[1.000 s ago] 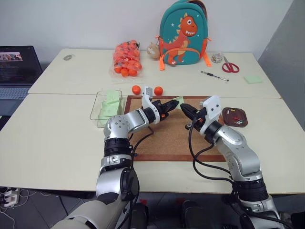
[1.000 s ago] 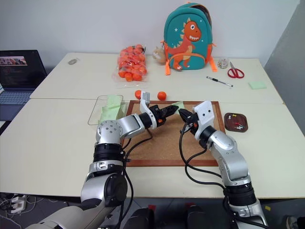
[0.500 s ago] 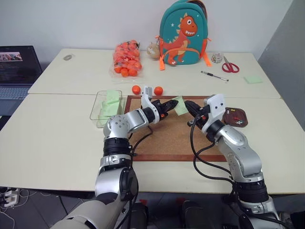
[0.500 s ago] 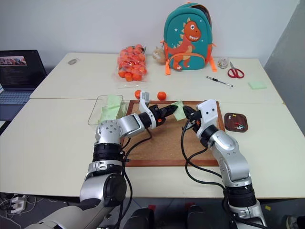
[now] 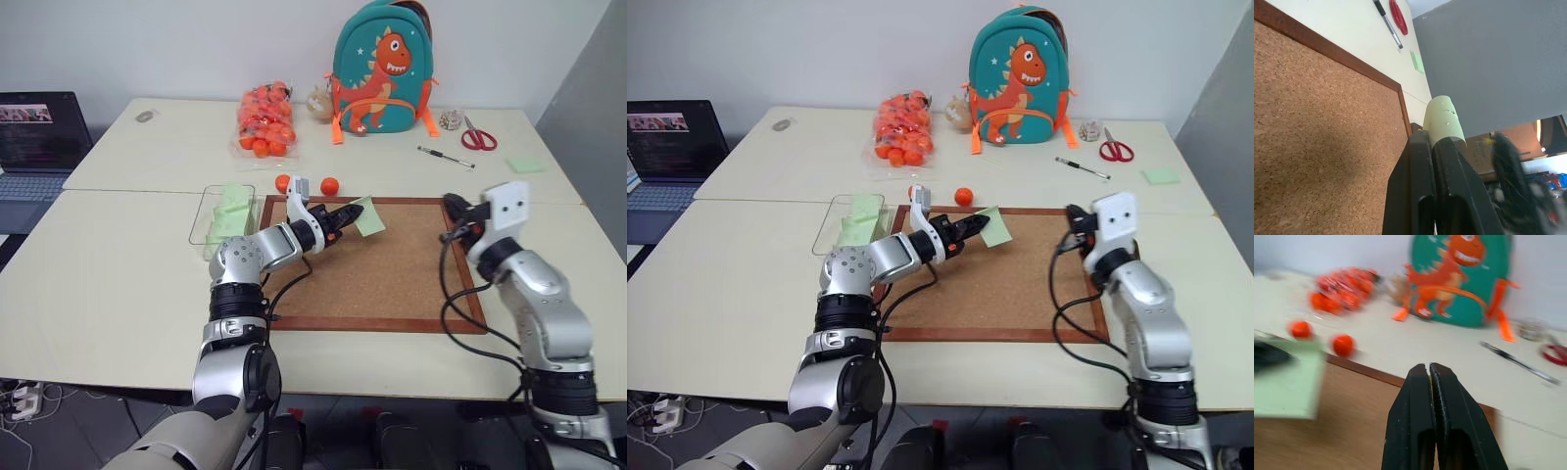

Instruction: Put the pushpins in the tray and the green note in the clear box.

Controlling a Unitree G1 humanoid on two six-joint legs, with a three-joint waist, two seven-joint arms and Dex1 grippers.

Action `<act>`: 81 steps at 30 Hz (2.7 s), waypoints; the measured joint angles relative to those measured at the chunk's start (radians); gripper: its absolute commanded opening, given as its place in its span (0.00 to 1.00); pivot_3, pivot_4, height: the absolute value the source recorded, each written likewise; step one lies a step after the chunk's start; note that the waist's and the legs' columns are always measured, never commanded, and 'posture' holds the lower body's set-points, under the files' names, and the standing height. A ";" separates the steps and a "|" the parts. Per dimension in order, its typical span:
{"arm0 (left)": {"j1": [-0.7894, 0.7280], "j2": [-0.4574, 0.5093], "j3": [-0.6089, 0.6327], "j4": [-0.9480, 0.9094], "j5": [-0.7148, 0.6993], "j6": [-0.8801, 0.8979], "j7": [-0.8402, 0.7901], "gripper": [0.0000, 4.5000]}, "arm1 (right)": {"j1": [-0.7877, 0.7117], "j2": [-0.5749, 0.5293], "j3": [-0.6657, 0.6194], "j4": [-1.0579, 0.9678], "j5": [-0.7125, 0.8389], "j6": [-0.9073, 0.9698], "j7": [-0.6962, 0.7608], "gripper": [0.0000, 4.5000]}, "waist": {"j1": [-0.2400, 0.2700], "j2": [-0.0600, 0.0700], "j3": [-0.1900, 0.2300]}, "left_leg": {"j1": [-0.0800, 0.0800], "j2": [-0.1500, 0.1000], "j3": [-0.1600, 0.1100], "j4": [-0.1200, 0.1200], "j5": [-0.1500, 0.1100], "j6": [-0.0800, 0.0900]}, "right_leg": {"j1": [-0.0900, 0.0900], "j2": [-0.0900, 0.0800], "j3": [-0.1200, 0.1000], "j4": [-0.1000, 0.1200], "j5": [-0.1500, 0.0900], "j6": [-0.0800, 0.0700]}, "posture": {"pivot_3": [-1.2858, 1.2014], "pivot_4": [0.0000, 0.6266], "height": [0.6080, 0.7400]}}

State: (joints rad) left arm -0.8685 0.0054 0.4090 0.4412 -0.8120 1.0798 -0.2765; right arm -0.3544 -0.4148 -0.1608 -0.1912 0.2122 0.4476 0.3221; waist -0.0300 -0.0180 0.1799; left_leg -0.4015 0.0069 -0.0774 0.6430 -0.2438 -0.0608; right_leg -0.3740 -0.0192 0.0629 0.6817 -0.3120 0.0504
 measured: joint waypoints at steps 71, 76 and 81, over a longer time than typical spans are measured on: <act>0.208 0.371 -0.176 -0.312 0.524 -0.279 0.194 0.71 | -0.289 -0.050 0.181 -0.177 0.362 0.360 0.287 0.96 | 0.000 -0.003 0.002 | -0.001 0.003 -0.003 0.000 -0.002 0.004 | -0.001 -0.002 -0.001 0.000 0.000 0.000 | 0.52 0.24 1.00; 0.206 0.327 -0.160 -0.311 0.509 -0.243 0.203 0.71 | -0.275 -0.051 0.181 -0.178 0.360 0.352 0.287 0.96 | 0.000 -0.003 0.002 | -0.001 0.003 -0.003 0.000 -0.002 0.004 | -0.001 -0.002 -0.001 0.000 0.000 0.000 | 0.52 0.24 1.00; 0.185 0.297 -0.132 -0.310 0.496 -0.233 0.219 0.71 | -0.269 -0.054 0.181 -0.178 0.359 0.342 0.288 0.96 | 0.000 -0.004 0.002 | -0.001 0.003 -0.002 0.000 -0.002 0.004 | -0.001 -0.001 -0.001 0.000 0.000 0.000 | 0.52 0.24 1.00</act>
State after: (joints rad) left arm -0.6831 0.3026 0.2770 0.1314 -0.3160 0.8472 -0.0575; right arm -0.6237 -0.4691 0.0205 -0.3688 0.5713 0.7900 0.6098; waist -0.0301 -0.0215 0.1820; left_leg -0.4025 0.0094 -0.0798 0.6433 -0.2461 -0.0571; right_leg -0.3753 -0.0205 0.0623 0.6818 -0.3118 0.0504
